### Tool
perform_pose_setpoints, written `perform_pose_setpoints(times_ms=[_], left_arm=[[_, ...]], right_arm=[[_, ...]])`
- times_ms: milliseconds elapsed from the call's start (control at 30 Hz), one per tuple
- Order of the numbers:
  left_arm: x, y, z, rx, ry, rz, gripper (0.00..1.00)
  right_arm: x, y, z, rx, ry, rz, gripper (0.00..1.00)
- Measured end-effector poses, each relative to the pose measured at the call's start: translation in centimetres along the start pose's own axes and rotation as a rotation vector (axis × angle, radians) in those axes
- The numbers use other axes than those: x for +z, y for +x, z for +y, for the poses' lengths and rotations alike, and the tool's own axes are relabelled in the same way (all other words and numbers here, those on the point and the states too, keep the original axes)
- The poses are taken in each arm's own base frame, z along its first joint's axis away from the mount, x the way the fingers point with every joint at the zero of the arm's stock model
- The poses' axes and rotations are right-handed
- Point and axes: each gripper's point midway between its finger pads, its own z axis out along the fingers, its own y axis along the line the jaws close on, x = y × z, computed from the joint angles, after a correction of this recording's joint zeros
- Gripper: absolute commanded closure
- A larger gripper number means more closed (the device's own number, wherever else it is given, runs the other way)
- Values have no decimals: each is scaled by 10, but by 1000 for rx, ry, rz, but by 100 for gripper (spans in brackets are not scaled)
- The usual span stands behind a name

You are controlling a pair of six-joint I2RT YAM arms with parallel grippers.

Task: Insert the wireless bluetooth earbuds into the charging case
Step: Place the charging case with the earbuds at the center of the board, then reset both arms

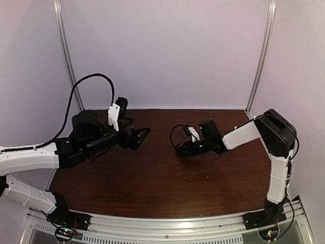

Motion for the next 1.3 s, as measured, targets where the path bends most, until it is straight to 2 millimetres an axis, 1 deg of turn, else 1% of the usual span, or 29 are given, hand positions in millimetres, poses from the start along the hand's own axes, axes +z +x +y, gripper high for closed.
perform_pose_setpoints(times_ms=[33, 67, 167, 300, 333, 367, 400, 533, 667, 767, 800, 867, 900, 933, 1000, 1033, 1100, 1133, 1200, 1300], left_arm=[[0, 0, 1, -1, -3, 0, 2], [0, 0, 1, -2, -6, 0, 2], [0, 1, 3, -5, -16, 5, 2], [0, 4, 5, -6, -28, 16, 2], [1, 6, 5, -6, -29, 22, 2], [1, 8, 6, -5, -31, 30, 2], [2, 9, 6, -5, -32, 36, 2], [10, 12, 11, -10, -44, 64, 2], [18, 2, 25, -22, -70, 80, 2], [24, -11, 47, -34, -125, 86, 2], [26, -15, 60, -40, -155, 92, 2], [28, -21, 97, -69, -236, 109, 2], [25, -23, 116, -81, -278, 106, 2], [21, -22, 140, -107, -323, 107, 2], [10, -15, 179, -157, -402, 123, 2], [4, -10, 196, -179, -443, 132, 2], [-8, 4, 220, -206, -513, 150, 2], [-12, 13, 226, -216, -536, 164, 2], [-15, 34, 228, -229, -551, 198, 2], [-22, 74, 226, -254, -557, 262, 2]], right_arm=[[0, 0, -2, 4, 5, 4, 53], [-1, 1, -3, 3, 8, 7, 49], [-1, 1, -7, 6, 26, 14, 42], [-6, -1, -6, 0, 39, 18, 25], [-9, -4, -5, -10, 42, 14, 17], [-11, -6, -4, -11, 45, 10, 6], [-16, -10, -2, -14, 46, 3, 1], [-39, -37, 9, -36, 47, -65, 0], [-75, -74, 18, -61, 68, -172, 0], [-105, -99, 21, -86, 108, -254, 0], [-117, -108, 22, -93, 129, -291, 0], [-140, -122, 23, -101, 164, -356, 0], [-150, -127, 22, -100, 182, -381, 0], [-161, -131, 20, -99, 199, -413, 0], [-181, -135, 11, -89, 239, -464, 0], [-191, -133, 3, -77, 266, -489, 0], [-206, -123, -13, -44, 312, -522, 0], [-211, -118, -19, -30, 328, -533, 0], [-219, -99, -34, 7, 362, -552, 0], [-225, -66, -53, 56, 407, -564, 0]])
